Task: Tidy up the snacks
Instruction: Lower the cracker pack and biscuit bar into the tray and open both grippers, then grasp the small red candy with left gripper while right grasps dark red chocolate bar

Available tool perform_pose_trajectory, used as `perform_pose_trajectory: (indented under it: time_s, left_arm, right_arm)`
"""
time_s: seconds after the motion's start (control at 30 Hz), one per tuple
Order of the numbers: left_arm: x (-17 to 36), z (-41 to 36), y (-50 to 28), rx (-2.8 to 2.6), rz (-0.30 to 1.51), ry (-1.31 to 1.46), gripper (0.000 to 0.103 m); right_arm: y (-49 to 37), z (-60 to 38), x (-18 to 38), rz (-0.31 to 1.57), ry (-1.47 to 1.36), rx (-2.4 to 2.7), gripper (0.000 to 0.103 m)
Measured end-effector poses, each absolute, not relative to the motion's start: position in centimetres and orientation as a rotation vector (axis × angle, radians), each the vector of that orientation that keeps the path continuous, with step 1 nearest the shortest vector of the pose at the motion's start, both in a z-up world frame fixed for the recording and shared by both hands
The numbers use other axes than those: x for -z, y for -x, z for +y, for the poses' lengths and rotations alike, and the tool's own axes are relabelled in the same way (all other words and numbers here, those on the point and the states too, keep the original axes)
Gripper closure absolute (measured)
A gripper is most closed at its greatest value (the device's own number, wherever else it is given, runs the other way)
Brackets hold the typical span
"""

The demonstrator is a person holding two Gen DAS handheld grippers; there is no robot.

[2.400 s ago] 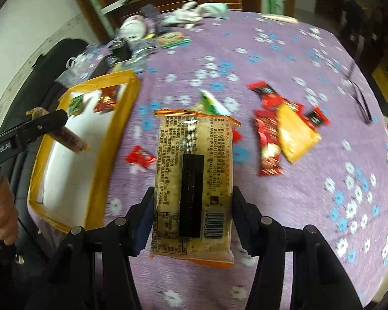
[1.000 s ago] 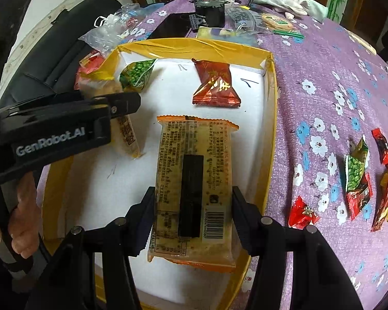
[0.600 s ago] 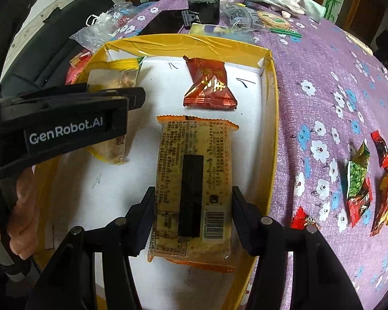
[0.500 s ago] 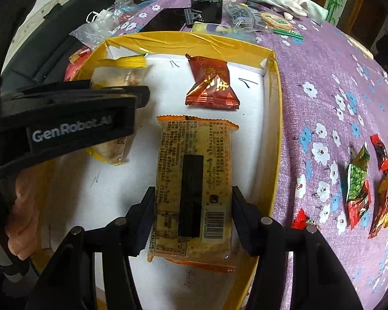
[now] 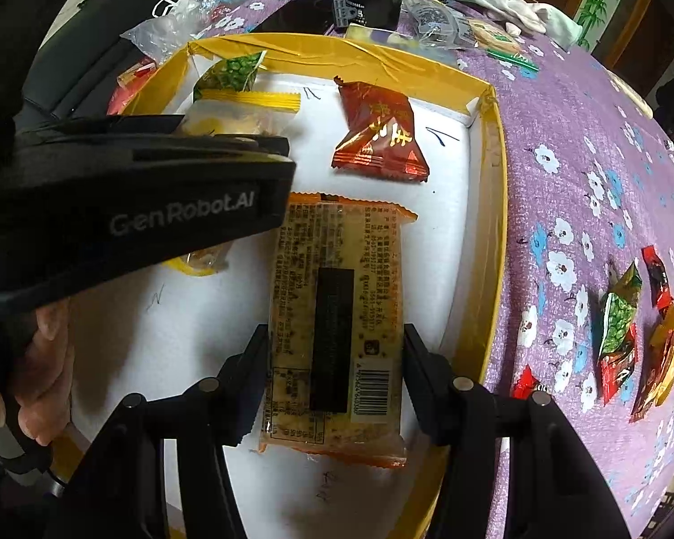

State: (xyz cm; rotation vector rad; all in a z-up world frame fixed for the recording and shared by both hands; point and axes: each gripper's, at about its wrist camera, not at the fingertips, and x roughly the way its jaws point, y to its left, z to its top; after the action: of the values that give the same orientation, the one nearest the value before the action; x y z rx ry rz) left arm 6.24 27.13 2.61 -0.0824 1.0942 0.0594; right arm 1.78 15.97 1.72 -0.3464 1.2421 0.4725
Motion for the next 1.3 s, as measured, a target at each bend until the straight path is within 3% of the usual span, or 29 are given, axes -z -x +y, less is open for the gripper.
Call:
perform_pose_trajectory:
  time_s: [0.4,0.8,1.3]
  left_arm:
    - [-2.4,27.2,-6.2,-0.061,1.098,0.085,0.030]
    - [-3.9,27.9,-5.6,-0.039,1.090,0.170,0.023]
    - [-8.7,24.1,-2.0,-0.116,1.017,0.189,0.023]
  right_arm:
    - [-1.6,16.3,-2.2,1.229,0.370,-0.459,0.047]
    - [0.7,14.5,-5.5,1.150,0.337,-0.469,0.042]
    - [-2.0,2.1,-8.9,1.068,-0.019,-0.485,0.042]
